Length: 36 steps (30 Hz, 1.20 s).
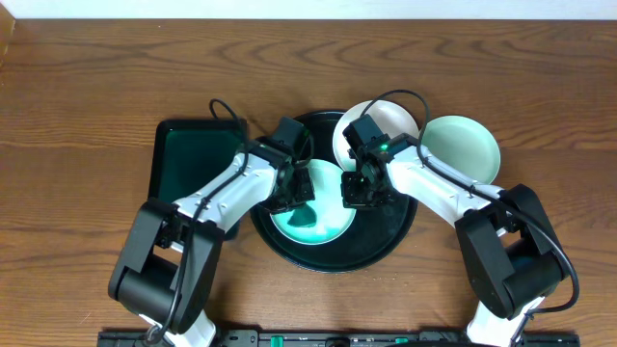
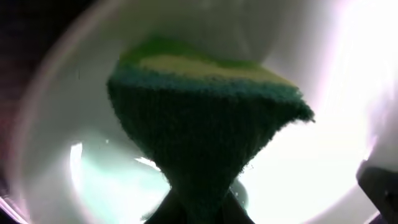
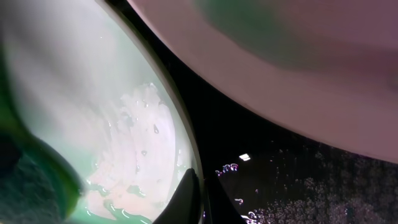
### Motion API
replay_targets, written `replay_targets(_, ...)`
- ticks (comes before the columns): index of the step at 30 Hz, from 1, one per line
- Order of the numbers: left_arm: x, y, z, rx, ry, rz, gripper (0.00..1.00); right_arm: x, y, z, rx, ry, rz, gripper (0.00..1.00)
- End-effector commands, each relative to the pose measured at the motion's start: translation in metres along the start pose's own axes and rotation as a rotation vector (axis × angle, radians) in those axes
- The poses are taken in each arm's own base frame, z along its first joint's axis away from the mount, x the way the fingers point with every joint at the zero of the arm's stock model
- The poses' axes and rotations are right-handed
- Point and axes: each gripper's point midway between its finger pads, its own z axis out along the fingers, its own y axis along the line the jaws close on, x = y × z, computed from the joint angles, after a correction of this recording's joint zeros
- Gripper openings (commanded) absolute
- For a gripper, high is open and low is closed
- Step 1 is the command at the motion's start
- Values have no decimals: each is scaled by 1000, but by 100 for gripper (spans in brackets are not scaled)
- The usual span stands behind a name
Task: Clean dirty plates on tray and stack at the side
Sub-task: 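Scrub the plate with the sponge while right gripper holds it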
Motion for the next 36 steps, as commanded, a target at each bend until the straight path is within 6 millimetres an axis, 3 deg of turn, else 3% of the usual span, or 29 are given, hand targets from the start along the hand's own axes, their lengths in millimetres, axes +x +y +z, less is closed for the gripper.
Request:
replay_targets(1, 27, -20, 13, 38, 68, 90, 7, 2, -2, 6, 15, 19, 0, 1)
replay_targets(6, 21, -29, 19, 59, 39, 63, 7, 2, -2, 6, 15, 19, 0, 1)
replay_targets(9, 1, -33, 21, 58, -51, 74, 7, 2, -2, 6, 15, 19, 0, 1)
replay_targets(13, -28, -19, 17, -42, -203, 71, 7, 2, -2, 6, 15, 19, 1, 1)
replay_targets(17, -42, 4, 7, -163, -280, 34, 7, 3, -2, 6, 17, 21, 1, 1)
replay_targets(21, -39, 20, -8, -260, -280, 2, 7, 3, -3, 6, 18, 22, 0, 1)
replay_targets(26, -9, 33, -9, -304, -150, 0, 8, 3, -3, 6, 17, 22, -3, 1)
replay_targets(31, 22, -3, 3, -87, 31, 41, 7, 3, -3, 6, 17, 22, -4, 1)
replay_targets(36, 16, -24, 11, 32, 14, 65, 7, 3, -2, 6, 15, 23, -7, 1)
